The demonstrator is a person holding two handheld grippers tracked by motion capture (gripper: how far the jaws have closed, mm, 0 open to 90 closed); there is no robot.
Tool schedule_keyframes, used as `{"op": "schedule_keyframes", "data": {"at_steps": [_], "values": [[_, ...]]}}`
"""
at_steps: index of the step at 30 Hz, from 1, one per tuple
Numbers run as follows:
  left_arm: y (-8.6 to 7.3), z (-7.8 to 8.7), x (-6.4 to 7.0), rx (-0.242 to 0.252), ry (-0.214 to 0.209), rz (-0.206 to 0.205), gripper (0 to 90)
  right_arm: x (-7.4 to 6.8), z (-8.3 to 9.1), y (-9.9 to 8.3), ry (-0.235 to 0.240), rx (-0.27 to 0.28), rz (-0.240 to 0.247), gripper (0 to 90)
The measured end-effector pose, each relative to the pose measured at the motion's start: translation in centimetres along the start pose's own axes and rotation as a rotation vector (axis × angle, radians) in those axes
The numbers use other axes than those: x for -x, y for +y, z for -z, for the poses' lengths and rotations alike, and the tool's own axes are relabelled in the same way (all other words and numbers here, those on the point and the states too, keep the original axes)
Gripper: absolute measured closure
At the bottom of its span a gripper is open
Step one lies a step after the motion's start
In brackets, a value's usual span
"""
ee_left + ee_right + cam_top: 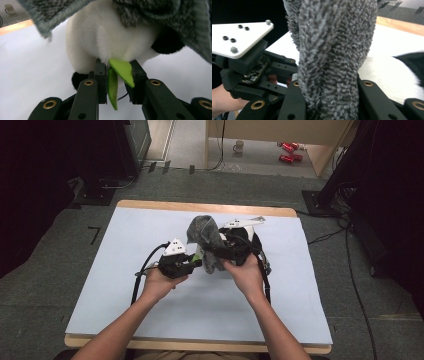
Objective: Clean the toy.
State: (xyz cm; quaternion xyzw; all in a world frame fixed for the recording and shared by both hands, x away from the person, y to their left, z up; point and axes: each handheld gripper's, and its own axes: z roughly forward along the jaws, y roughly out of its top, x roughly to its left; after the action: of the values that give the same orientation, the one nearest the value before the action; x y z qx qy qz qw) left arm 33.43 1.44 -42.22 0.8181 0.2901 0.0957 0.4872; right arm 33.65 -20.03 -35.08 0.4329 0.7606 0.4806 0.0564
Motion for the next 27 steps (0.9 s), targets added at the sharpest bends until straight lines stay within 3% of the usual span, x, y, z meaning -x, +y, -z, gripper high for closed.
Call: {"op": "schedule_keyframes", "data": {"at_steps": [4, 8, 12, 15, 18, 22, 25, 27], "values": [[-0.4, -0.4, -0.1, -0.018, 0.0, -0.008, 74.0, 0.9, 0.4, -0.4, -0.002, -0.022, -0.02, 72.1], [-0.8, -0.3, -0.5, -0.009, -0.002, 0.01, 74.1, 1.8, 1.9, -0.5, -0.073, -0.008, -0.032, 72.2], [-0.8, -0.3, -0.4, -0.007, 0.002, -0.005, 74.0, 3.2, 3.1, -1.0, -0.103, 0.013, -0.064, 72.4], [-0.8, -0.3, -0.2, 0.002, 0.011, -0.019, 73.9, 3.4, 3.7, -1.2, -0.119, 0.022, -0.075, 72.5], [-0.6, -0.2, 0.0, 0.017, 0.013, -0.021, 73.5, 2.7, 4.3, -0.9, -0.097, 0.043, -0.074, 72.5], [-0.4, -0.2, 0.2, 0.015, 0.015, -0.015, 73.3, 0.5, 4.2, -0.6, -0.04, 0.06, -0.045, 72.5], [-0.2, -0.3, 0.6, 0.016, 0.013, -0.019, 73.2, -1.3, 3.0, -0.8, 0.011, 0.04, -0.031, 72.4], [-0.1, -0.2, 0.9, 0.017, 0.018, -0.031, 73.2, -2.3, 1.5, -1.2, 0.015, 0.018, -0.012, 72.4]]}}
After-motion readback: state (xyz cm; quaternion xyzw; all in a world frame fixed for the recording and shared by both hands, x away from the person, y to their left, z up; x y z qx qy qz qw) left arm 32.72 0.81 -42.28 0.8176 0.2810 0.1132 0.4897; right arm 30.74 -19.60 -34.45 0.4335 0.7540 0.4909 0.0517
